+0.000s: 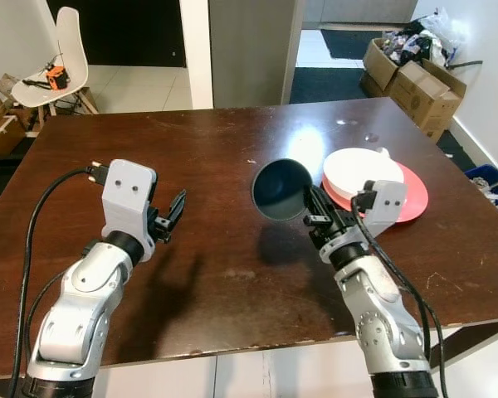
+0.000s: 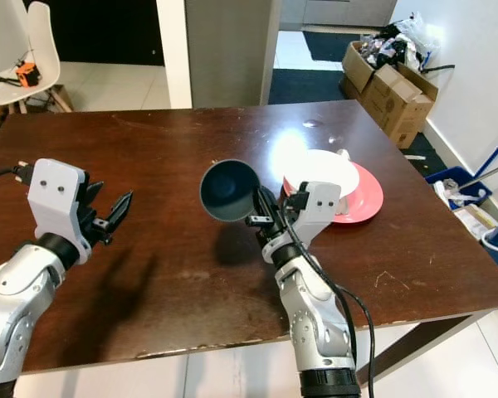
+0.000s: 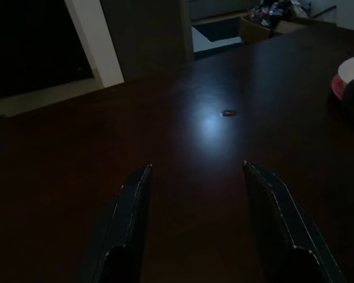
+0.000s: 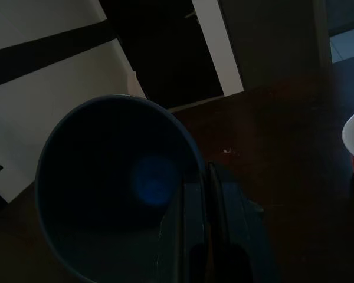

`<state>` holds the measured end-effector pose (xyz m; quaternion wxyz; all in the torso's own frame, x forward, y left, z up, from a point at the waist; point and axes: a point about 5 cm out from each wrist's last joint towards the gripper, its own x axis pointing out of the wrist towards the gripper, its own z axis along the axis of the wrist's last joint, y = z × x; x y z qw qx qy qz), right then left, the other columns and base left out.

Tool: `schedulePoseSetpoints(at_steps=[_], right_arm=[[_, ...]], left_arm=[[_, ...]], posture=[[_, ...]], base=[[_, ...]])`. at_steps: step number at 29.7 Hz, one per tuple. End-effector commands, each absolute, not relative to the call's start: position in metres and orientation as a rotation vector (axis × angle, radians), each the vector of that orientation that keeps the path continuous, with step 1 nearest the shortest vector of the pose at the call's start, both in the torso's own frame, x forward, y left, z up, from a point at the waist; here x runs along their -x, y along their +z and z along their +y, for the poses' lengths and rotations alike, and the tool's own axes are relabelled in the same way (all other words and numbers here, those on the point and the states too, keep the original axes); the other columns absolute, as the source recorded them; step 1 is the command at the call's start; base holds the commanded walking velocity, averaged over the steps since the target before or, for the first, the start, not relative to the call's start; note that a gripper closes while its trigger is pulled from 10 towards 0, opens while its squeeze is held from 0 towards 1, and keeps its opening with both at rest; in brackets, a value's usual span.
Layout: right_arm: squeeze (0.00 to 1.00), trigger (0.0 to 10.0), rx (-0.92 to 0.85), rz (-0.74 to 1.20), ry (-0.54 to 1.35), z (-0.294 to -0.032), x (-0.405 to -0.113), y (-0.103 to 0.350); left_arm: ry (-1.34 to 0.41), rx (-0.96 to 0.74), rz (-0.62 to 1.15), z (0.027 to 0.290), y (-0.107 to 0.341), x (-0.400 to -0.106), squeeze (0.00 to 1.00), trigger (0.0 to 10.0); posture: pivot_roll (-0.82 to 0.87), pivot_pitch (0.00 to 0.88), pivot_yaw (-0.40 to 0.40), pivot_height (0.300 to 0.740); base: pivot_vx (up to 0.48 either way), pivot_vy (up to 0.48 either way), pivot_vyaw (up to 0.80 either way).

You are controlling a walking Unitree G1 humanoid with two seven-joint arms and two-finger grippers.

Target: Setting the table

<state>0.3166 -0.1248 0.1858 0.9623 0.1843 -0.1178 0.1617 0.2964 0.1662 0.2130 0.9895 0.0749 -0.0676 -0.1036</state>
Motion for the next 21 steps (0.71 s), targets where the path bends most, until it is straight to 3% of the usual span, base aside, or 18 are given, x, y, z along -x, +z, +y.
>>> schedulePoseSetpoints(at_steps=[1, 21], right_arm=[[0.0, 10.0, -0.371, -0.231, 0.326, -0.122, -0.3164, 0.1821], [0.0, 10.0, -0.358, -0.221, 0.322, -0.1218, -0.3173, 0.1783]], left_arm=[[-0.179, -0.148, -0.12, 0.1702, 0.2072, -0.2975, 0.0, 10.0], [-0.165, -0.138, -0.134, 0.1673, 0.2089, -0.2999, 0.0, 10.0]], posture=[[0.07, 0.045, 0.071, 0.74], [0.06, 0.05, 0.069, 0.74]], base=[[0.0, 0.0, 0.0], [0.0, 0.0, 0.0]])
